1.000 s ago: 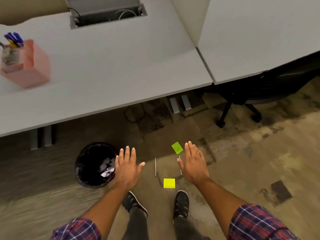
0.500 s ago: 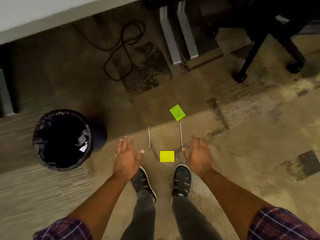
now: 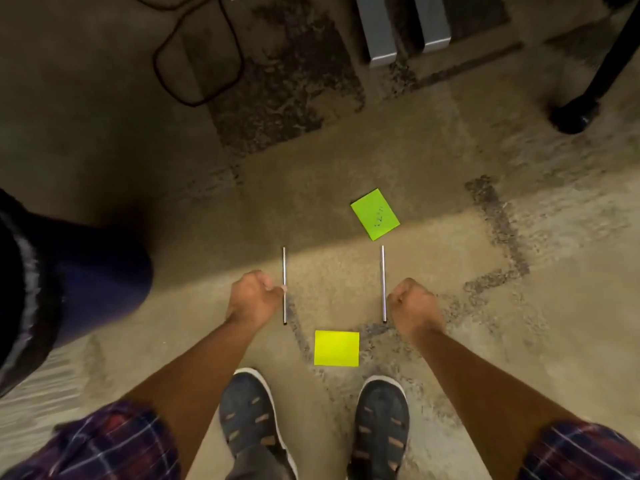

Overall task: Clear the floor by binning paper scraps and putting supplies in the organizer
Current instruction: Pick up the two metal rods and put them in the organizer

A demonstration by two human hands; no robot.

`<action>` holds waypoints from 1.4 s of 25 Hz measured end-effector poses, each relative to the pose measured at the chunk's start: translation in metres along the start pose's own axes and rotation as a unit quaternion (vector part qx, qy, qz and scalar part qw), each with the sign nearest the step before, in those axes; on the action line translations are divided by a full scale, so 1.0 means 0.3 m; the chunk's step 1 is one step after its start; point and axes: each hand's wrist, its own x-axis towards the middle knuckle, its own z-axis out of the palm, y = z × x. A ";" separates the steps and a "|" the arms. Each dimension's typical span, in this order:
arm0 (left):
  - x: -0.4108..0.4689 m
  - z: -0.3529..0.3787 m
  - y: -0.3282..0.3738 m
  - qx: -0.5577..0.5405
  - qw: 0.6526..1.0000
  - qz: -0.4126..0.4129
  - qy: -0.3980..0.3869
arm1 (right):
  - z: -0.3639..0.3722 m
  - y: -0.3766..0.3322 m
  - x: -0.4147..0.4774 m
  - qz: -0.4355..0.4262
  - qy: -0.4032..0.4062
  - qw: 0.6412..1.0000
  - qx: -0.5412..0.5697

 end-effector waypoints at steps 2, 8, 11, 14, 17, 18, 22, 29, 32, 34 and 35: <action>0.084 0.061 0.009 0.003 1.000 -0.001 0.007 | 0.063 -0.009 0.081 0.005 0.023 1.000 0.002; 0.190 0.160 -0.017 0.031 0.999 0.017 0.030 | 0.205 0.000 0.178 -0.031 0.084 0.996 -0.010; 0.180 0.163 -0.018 0.001 1.000 -0.003 0.031 | 0.211 0.011 0.155 -0.041 0.094 0.995 -0.015; 0.118 0.120 -0.021 -0.130 0.989 -0.063 -0.011 | 0.171 -0.027 0.073 -0.037 0.076 0.994 0.063; -0.019 0.048 0.014 -0.213 0.971 -0.069 -0.080 | 0.095 -0.106 -0.055 -0.062 0.060 0.992 0.094; -0.077 0.011 0.036 -0.246 0.963 -0.068 -0.089 | 0.066 -0.141 -0.103 -0.065 0.055 0.990 0.109; -0.320 -0.170 0.147 -0.348 0.930 -0.058 -0.102 | -0.083 -0.303 -0.318 -0.091 0.033 0.977 0.191; -0.720 -0.551 0.344 -0.432 0.898 -0.021 -0.080 | -0.390 -0.589 -0.706 -0.141 -0.027 0.947 0.287; -0.907 -0.698 0.420 -0.448 0.890 0.017 -0.084 | -0.530 -0.679 -0.882 -0.185 -0.049 0.928 0.319; -1.016 -0.780 0.470 -0.467 0.881 0.031 -0.067 | -0.626 -0.736 -0.971 -0.197 -0.065 0.923 0.323; -1.068 -0.816 0.492 -0.475 0.878 0.035 -0.054 | -0.679 -0.760 -1.012 -0.207 -0.071 0.919 0.328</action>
